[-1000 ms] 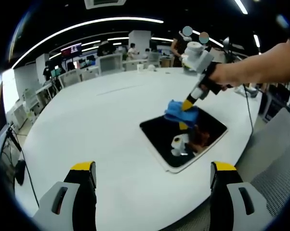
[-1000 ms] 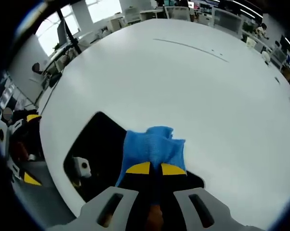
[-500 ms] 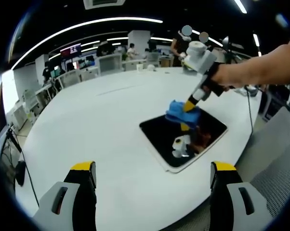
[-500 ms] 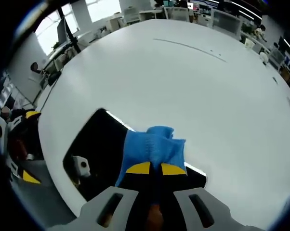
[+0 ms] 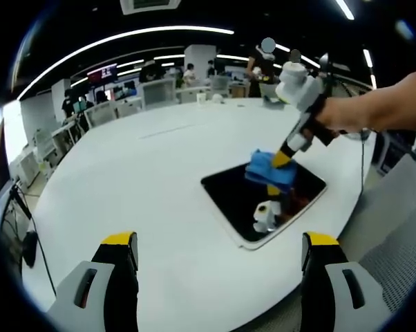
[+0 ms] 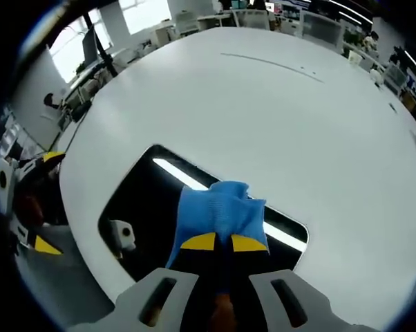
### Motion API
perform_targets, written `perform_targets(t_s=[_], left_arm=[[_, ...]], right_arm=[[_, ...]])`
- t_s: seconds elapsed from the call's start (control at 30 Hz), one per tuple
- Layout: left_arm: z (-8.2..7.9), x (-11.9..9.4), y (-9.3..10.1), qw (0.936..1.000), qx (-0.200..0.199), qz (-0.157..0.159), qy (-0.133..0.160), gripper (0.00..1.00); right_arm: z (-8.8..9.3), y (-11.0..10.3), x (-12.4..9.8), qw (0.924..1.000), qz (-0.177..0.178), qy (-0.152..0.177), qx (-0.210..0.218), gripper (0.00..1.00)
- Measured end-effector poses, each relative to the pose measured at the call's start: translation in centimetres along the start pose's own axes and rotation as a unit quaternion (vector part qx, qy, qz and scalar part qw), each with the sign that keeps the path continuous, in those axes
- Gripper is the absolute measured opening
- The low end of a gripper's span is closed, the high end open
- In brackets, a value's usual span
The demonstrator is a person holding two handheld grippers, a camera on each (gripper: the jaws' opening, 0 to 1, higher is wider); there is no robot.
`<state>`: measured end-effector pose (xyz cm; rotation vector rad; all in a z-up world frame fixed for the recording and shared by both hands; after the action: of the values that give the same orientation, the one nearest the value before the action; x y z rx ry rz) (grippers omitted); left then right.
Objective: Wipe the mirror surface with the cleaning cloth until all visible marks leave the cleaned area.
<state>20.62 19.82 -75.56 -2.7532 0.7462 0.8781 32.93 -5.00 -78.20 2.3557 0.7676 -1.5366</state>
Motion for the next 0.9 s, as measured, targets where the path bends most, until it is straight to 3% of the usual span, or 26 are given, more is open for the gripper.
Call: perform_targets(t_s=[0.9], left_arm=[[0.0,0.0,-0.1,1.0000,0.003,-0.001,0.002,0.99]], right_arm=[[3.6,-2.2,-1.4,0.9999,-0.013,0.002,0.002,0.00]])
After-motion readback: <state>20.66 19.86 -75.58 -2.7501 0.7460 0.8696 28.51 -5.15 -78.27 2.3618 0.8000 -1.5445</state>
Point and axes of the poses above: the point that each gripper's makers call its tool centre point, and the gripper's own axes: x roughly forward along the fingers, y roughly to its right, z roughly out of its underside, the point moved 8 cm from there along -x, roughly backward along the fingers, and after that the axes turned 1 degree about -y, right-handed, at the moved point
